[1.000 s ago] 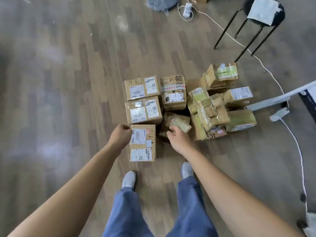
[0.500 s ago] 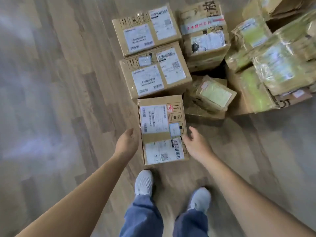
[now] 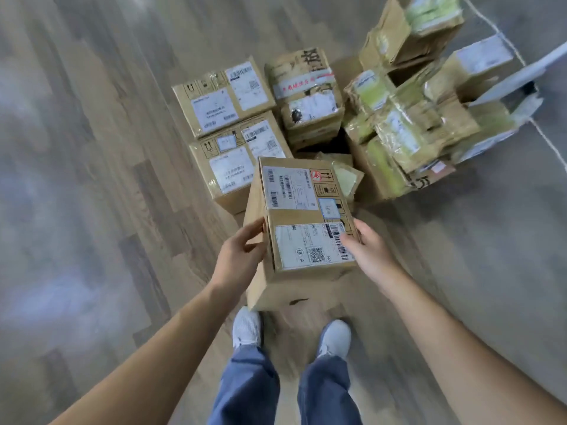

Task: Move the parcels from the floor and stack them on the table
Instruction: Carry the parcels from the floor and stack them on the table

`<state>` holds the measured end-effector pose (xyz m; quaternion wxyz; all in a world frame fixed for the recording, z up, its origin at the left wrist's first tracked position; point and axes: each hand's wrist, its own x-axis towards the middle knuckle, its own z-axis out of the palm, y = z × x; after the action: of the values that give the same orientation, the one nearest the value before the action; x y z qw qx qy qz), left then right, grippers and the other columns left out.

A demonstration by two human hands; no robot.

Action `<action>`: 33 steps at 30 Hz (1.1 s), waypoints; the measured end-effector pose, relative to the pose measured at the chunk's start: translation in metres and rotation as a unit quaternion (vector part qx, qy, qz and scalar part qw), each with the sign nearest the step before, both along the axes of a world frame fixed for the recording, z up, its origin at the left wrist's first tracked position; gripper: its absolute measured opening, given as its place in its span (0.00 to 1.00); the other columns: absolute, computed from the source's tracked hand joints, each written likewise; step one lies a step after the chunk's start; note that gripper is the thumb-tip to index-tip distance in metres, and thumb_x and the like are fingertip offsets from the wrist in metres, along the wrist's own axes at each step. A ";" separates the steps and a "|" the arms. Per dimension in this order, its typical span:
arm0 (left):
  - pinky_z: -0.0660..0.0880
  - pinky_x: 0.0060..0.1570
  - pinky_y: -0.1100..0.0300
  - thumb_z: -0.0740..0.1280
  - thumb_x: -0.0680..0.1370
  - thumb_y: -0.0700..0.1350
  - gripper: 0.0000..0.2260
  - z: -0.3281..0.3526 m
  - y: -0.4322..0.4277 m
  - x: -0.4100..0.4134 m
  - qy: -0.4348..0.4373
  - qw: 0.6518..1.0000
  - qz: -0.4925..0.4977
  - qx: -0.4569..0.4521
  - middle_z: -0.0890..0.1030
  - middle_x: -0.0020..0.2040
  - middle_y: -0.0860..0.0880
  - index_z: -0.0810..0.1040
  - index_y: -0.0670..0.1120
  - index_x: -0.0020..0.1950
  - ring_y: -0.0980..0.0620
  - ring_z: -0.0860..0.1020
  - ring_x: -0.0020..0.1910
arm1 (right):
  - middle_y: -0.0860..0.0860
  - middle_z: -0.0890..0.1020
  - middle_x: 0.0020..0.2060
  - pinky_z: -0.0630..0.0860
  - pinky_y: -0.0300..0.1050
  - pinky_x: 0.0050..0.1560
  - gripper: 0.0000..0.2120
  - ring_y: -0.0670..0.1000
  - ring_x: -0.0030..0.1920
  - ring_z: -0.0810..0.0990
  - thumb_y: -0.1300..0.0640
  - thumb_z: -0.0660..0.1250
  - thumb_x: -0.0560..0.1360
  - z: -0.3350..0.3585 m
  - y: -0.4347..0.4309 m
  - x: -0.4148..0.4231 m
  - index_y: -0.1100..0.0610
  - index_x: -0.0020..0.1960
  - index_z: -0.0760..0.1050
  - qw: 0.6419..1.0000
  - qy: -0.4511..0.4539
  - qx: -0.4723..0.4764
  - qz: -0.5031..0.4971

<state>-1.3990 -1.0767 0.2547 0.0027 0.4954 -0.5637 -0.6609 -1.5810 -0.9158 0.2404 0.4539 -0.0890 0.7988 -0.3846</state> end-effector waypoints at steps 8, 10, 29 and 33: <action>0.77 0.56 0.44 0.68 0.78 0.45 0.16 0.206 -0.005 -0.057 0.110 0.993 -0.037 -0.027 0.80 0.61 0.53 0.75 0.50 0.66 0.47 0.79 0.57 | 0.27 0.77 0.52 0.69 0.44 0.64 0.27 0.41 0.63 0.75 0.46 0.67 0.74 0.243 0.020 -0.046 0.36 0.71 0.64 0.997 0.057 -0.042 -0.032; 0.78 0.55 0.46 0.67 0.78 0.51 0.18 0.249 -0.006 -0.073 0.110 0.993 -0.030 -0.011 0.78 0.62 0.50 0.72 0.50 0.67 0.48 0.79 0.57 | 0.25 0.71 0.55 0.66 0.45 0.67 0.34 0.42 0.67 0.71 0.41 0.68 0.73 0.299 0.023 -0.053 0.38 0.75 0.59 0.995 0.075 -0.048 -0.042; 0.67 0.37 0.58 0.66 0.77 0.54 0.12 0.489 0.068 -0.204 0.231 0.951 -0.199 0.048 0.78 0.32 0.53 0.77 0.49 0.55 0.53 0.73 0.32 | 0.38 0.78 0.53 0.67 0.25 0.46 0.21 0.42 0.53 0.76 0.40 0.70 0.71 0.594 0.134 -0.109 0.40 0.63 0.74 0.879 0.453 -0.107 -0.105; 0.71 0.46 0.55 0.67 0.77 0.54 0.12 0.514 0.118 -0.238 0.295 0.919 -0.257 0.041 0.84 0.49 0.54 0.78 0.55 0.60 0.54 0.79 0.49 | 0.43 0.81 0.52 0.72 0.36 0.50 0.16 0.47 0.53 0.79 0.43 0.70 0.74 0.617 0.202 -0.133 0.45 0.60 0.77 0.857 0.463 -0.136 -0.183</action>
<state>-1.6371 -0.9585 0.7683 -0.0217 0.1156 -0.6175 -0.7778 -1.7140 -0.7135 0.8574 -0.0634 -0.1695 0.8584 -0.4800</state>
